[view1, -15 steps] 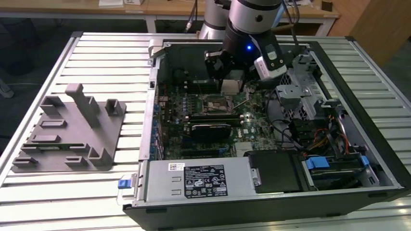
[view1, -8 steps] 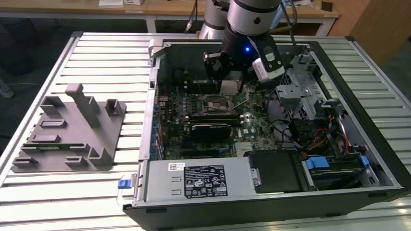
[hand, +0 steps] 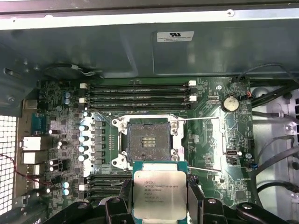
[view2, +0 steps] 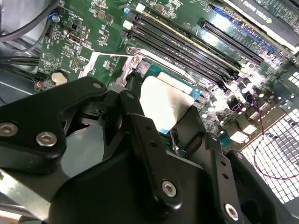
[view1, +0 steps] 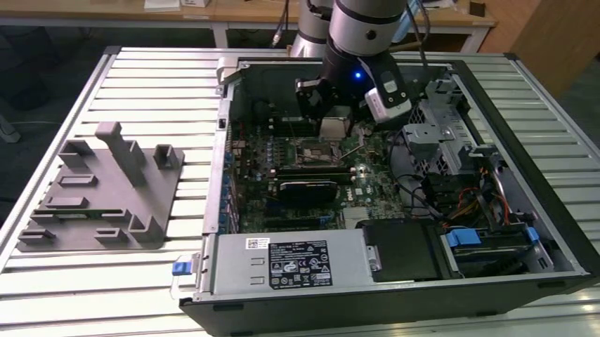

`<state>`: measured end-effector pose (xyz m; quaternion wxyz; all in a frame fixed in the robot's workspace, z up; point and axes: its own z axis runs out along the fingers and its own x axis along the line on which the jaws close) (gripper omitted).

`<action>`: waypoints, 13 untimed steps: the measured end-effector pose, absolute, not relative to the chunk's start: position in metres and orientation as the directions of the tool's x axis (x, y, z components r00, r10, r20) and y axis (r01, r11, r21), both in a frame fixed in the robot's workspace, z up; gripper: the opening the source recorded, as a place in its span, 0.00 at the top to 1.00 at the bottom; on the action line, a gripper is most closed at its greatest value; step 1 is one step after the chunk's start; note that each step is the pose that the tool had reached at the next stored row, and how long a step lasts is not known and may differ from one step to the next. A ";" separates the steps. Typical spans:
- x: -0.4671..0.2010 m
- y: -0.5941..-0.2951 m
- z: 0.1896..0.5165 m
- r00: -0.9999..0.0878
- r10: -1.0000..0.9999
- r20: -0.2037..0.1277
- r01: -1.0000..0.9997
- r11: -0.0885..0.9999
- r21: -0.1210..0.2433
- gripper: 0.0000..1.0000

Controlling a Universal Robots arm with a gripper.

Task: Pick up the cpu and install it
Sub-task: 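Pick up the cpu and move it towards the insertion slot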

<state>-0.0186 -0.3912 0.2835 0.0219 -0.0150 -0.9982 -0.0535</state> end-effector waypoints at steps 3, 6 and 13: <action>-0.020 -0.390 0.281 -0.999 0.027 0.045 0.032 0.994 0.106 0.45; -0.021 -0.388 0.277 -0.999 0.026 0.045 0.031 0.994 0.106 0.45; -0.024 -0.381 0.269 -0.999 0.023 0.044 0.027 0.994 0.106 0.45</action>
